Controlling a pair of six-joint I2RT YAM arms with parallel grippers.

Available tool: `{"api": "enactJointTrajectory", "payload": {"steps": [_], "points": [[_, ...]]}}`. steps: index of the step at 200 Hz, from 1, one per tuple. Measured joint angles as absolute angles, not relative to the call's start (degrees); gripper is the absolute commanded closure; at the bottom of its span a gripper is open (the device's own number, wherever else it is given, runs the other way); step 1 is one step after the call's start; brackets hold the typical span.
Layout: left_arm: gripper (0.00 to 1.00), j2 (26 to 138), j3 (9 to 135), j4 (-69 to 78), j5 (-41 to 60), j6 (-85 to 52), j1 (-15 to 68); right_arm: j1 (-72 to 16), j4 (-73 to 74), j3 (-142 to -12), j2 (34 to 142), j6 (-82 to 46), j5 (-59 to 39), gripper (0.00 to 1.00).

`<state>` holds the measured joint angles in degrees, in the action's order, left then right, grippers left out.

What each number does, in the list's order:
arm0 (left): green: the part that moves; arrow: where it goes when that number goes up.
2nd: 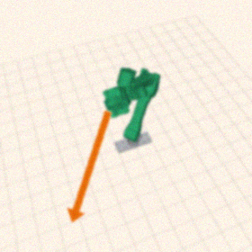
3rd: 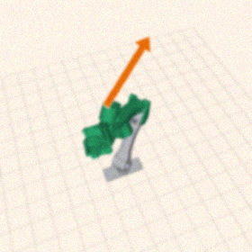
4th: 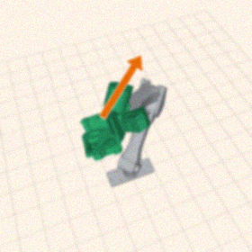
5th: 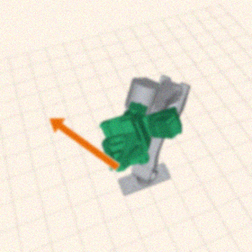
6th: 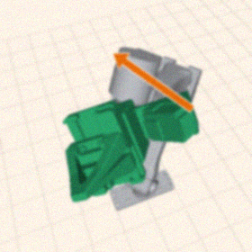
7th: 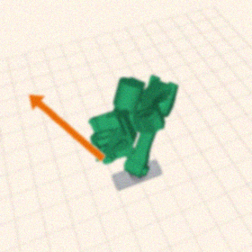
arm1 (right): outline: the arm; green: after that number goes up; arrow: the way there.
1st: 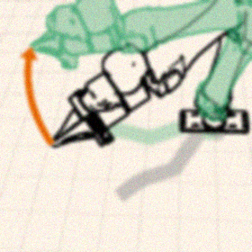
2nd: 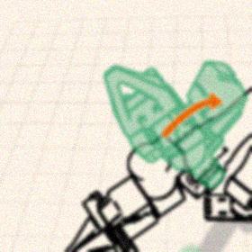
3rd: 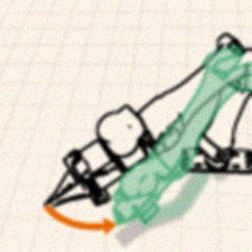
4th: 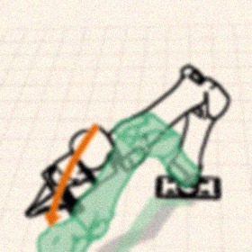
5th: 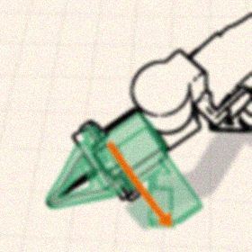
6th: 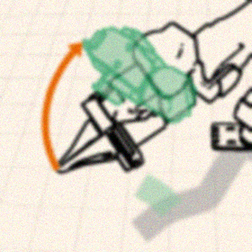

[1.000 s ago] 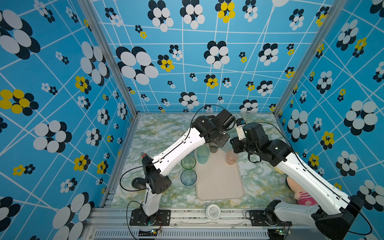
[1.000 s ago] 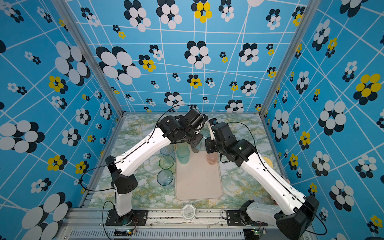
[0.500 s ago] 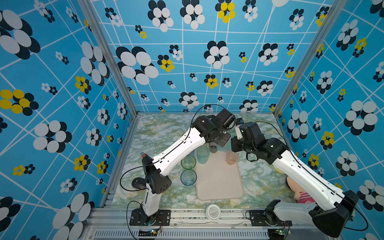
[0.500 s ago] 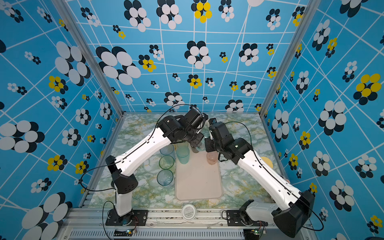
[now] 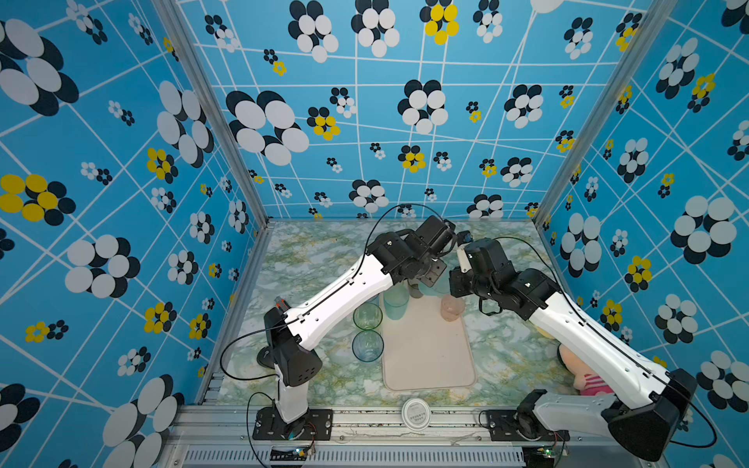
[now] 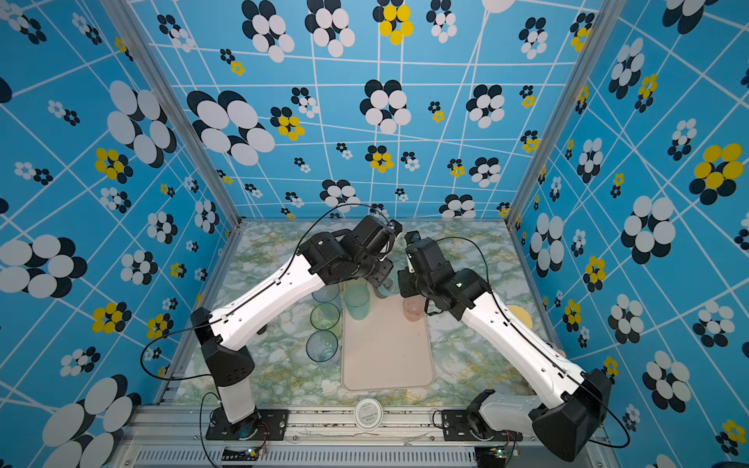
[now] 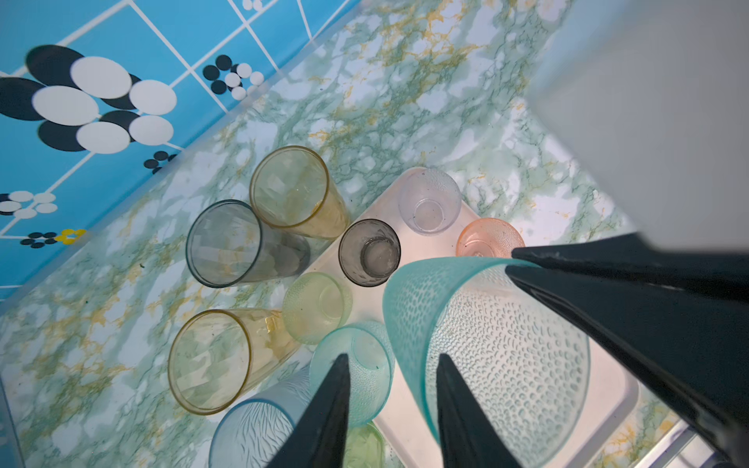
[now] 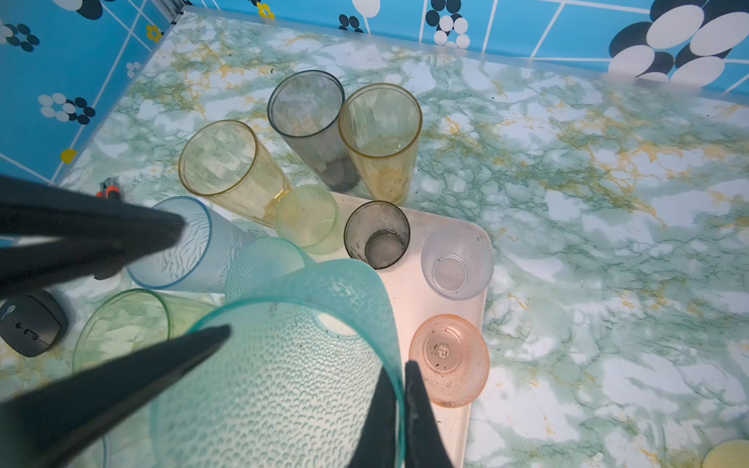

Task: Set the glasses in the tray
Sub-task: 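Grasp the teal dotted glass with the right gripper while the left gripper holds it, then open the left gripper and draw it back while the right gripper holds the glass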

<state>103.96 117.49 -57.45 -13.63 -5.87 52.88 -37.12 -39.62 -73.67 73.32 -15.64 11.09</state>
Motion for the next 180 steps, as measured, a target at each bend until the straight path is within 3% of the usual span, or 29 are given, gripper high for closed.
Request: {"api": "enactJointTrajectory", "payload": {"steps": [55, 103, 180], "points": [[0.64, 83.53, 101.8, -50.46, -17.19, -5.98, 50.02, -37.12, -42.28, -75.55, 76.62, -14.15, 11.11, 1.0], [0.66, 64.84, 81.12, -45.82, -15.2, -10.17, 37.74, -37.12, -47.53, -79.61, 81.34, -12.47, 11.0, 1.0], [0.67, 60.53, 69.69, -43.46, -7.92, -13.89, 28.91, -37.12, -51.05, -83.24, 89.3, -11.99, 9.72, 1.0]]}}
